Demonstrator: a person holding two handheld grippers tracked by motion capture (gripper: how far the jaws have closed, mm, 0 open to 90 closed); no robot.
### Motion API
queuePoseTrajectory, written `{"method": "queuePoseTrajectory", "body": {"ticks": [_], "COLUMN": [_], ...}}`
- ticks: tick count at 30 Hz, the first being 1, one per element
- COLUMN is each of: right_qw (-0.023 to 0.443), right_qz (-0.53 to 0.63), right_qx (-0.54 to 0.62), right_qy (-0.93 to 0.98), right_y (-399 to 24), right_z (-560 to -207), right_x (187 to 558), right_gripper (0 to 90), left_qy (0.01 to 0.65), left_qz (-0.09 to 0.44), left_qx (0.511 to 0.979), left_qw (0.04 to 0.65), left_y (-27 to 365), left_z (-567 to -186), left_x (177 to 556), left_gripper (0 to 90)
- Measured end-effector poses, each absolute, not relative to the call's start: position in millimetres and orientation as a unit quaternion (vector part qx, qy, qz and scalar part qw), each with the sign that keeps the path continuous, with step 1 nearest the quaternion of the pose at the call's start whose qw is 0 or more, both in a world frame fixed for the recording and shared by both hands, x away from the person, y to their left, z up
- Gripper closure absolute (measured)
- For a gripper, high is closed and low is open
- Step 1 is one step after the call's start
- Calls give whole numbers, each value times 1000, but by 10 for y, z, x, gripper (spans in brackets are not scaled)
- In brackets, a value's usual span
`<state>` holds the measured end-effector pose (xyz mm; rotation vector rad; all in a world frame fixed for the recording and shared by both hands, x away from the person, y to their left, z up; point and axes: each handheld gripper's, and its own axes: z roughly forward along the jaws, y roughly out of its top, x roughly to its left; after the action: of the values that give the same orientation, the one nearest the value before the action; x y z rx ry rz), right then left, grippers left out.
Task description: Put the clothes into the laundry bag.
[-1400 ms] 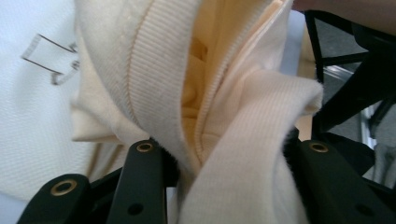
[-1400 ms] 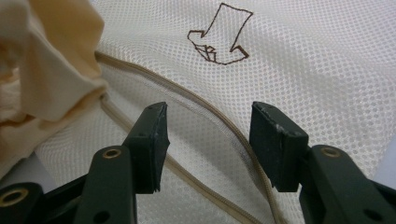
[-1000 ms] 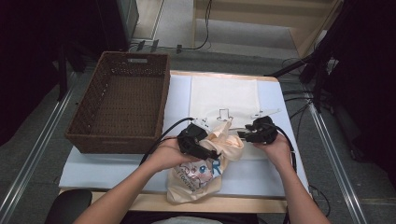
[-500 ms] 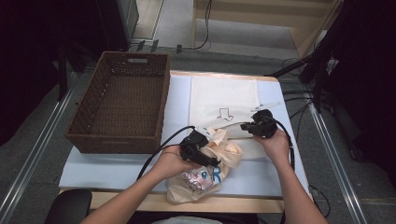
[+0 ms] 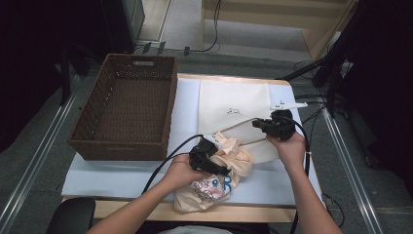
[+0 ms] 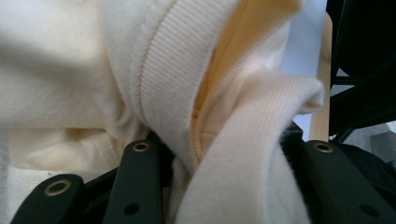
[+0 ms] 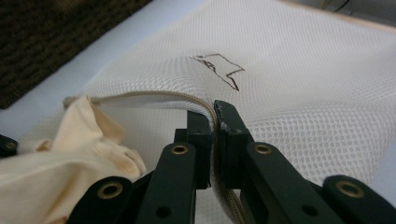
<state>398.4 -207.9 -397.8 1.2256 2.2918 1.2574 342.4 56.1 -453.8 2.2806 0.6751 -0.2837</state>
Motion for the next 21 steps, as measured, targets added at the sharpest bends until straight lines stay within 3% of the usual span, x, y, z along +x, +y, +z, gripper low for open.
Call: {"method": "queuePoseTrajectory", "body": {"ticks": [10,21], "right_qw": [147,142], "right_qz": [470,451], "right_qx": [400,387], "right_qy": [773,792], "right_y": [-2037,-1995], "right_z": [-3713,-3716], "right_x": [3860,3839], "right_gripper": [864,864], "left_qy": [276,312], "left_qz": [-112,-83], "left_qx": [885,872], "left_qw": [359,368], "left_y": [532,406], "left_z": [-4487,-4228], "left_x": [3439,3685], "left_gripper": [589,606]}}
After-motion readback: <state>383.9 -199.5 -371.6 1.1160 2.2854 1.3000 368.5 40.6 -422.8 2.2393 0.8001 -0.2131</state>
